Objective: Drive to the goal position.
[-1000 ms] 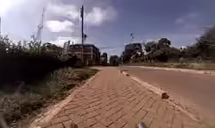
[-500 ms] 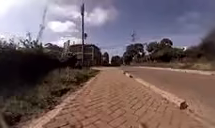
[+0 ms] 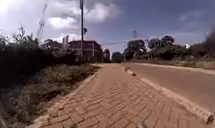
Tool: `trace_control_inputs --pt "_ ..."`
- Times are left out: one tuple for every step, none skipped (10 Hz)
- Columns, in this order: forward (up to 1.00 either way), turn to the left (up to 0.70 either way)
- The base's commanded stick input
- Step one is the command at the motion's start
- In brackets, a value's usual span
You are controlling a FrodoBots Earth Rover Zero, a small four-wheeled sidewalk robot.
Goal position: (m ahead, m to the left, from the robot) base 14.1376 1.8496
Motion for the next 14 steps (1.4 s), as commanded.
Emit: trace_control_inputs --pt "0.99 0.0" --pt "0.99 0.0" --pt "0.99 0.0" --pt "0.99 0.0" --pt "0.99 0.0" --pt "0.99 0.0" --pt "0.99 0.0" --pt "0.99 0.0" --pt "0.99 0.0" --pt "0.99 0.0" --pt "0.99 0.0" --pt "0.99 0.0" --pt "0.99 0.0" --pt "0.99 0.0"
